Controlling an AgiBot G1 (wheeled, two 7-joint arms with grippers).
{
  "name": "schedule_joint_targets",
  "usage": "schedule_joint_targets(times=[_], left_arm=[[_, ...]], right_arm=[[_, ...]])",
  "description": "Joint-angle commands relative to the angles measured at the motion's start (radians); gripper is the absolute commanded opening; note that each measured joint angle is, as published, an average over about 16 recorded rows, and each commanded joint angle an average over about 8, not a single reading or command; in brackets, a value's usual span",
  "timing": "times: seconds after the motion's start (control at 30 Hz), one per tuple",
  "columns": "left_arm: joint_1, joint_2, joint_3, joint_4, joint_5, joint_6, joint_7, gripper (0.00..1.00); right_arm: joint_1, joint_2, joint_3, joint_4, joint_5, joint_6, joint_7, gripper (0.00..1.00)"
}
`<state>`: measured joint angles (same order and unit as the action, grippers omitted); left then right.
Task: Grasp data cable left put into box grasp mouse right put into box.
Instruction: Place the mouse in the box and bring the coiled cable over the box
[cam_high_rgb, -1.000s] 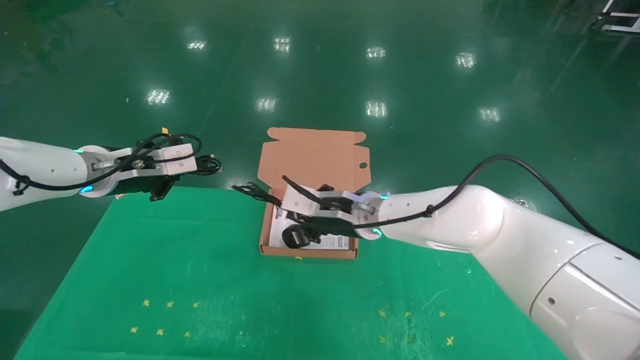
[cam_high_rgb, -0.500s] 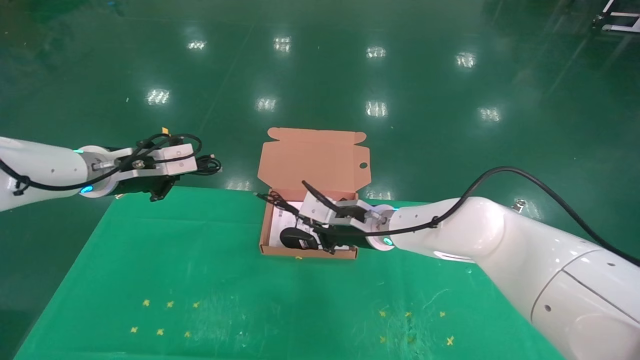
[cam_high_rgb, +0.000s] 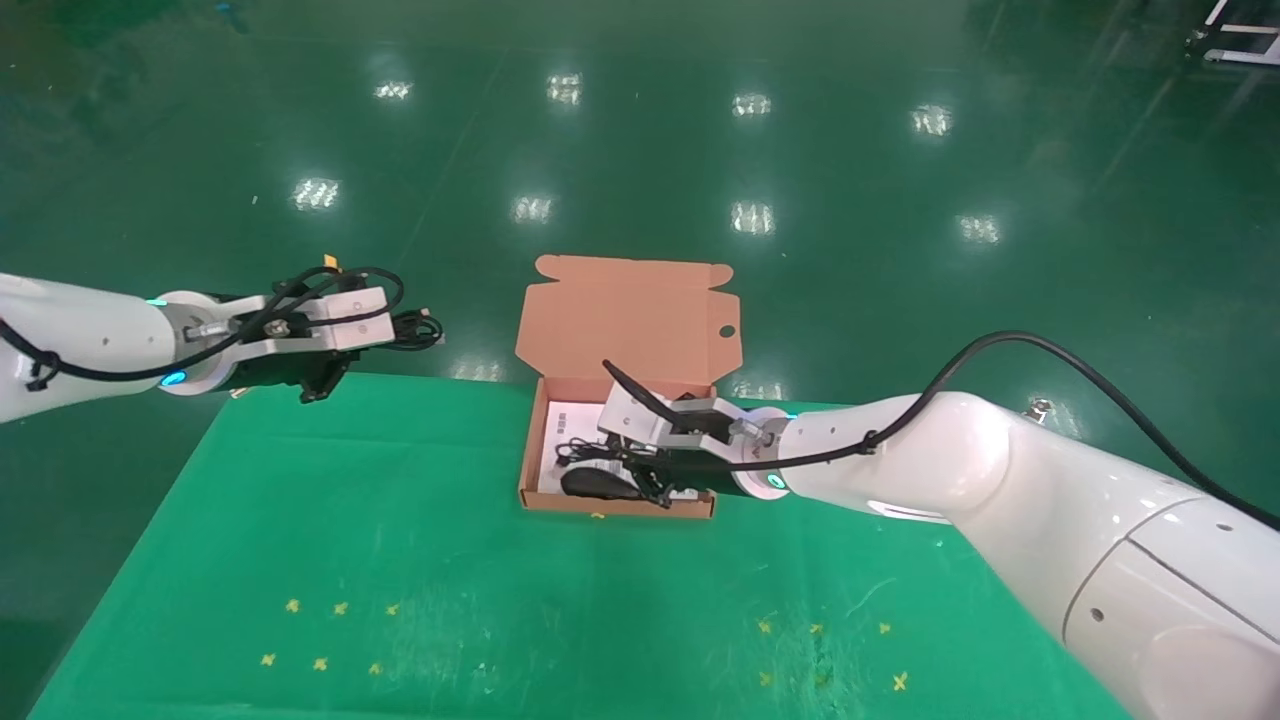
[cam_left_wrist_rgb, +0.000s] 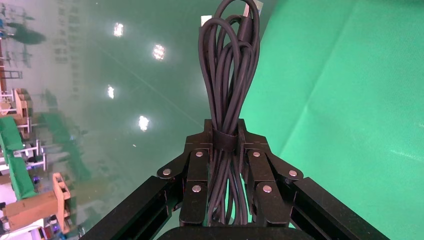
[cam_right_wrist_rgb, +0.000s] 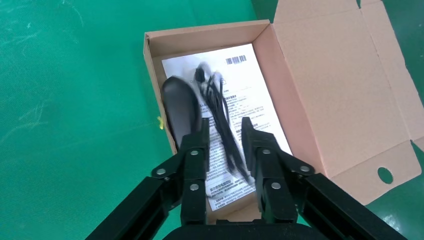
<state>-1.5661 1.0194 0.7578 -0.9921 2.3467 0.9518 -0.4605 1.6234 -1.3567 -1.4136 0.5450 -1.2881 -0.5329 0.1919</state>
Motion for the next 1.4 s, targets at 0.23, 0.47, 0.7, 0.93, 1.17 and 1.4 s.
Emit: schedule_joint_targets(times=[0.23, 0.47, 0.7, 0.93, 1.17, 1.4], left_arm=[[0.016, 0.020, 0.003, -0.005, -0.010, -0.012, 0.000, 0.00], [0.061, 0.074, 0.011, 0.005, -0.022, -0.073, 0.007, 0.00], [0.097, 0.143, 0.021, 0.048, -0.035, -0.164, 0.046, 0.00], [0.115, 0.220, 0.035, 0.123, -0.065, -0.254, 0.114, 0.00], [0.118, 0.300, 0.051, 0.234, -0.116, -0.318, 0.193, 0.00], [0.109, 0.344, 0.108, 0.320, -0.220, -0.371, 0.253, 0.00]], right_arm=[[0.022, 0.044, 0.007, 0.044, -0.006, 0.026, 0.001, 1.00], [0.054, 0.111, 0.004, 0.111, -0.028, 0.045, 0.009, 1.00], [0.079, 0.219, -0.017, 0.215, -0.067, 0.053, 0.052, 1.00], [0.107, 0.343, -0.052, 0.346, -0.125, 0.053, 0.133, 1.00], [0.136, 0.454, -0.086, 0.482, -0.197, 0.055, 0.244, 1.00], [0.172, 0.559, -0.120, 0.619, -0.304, 0.053, 0.382, 1.00]])
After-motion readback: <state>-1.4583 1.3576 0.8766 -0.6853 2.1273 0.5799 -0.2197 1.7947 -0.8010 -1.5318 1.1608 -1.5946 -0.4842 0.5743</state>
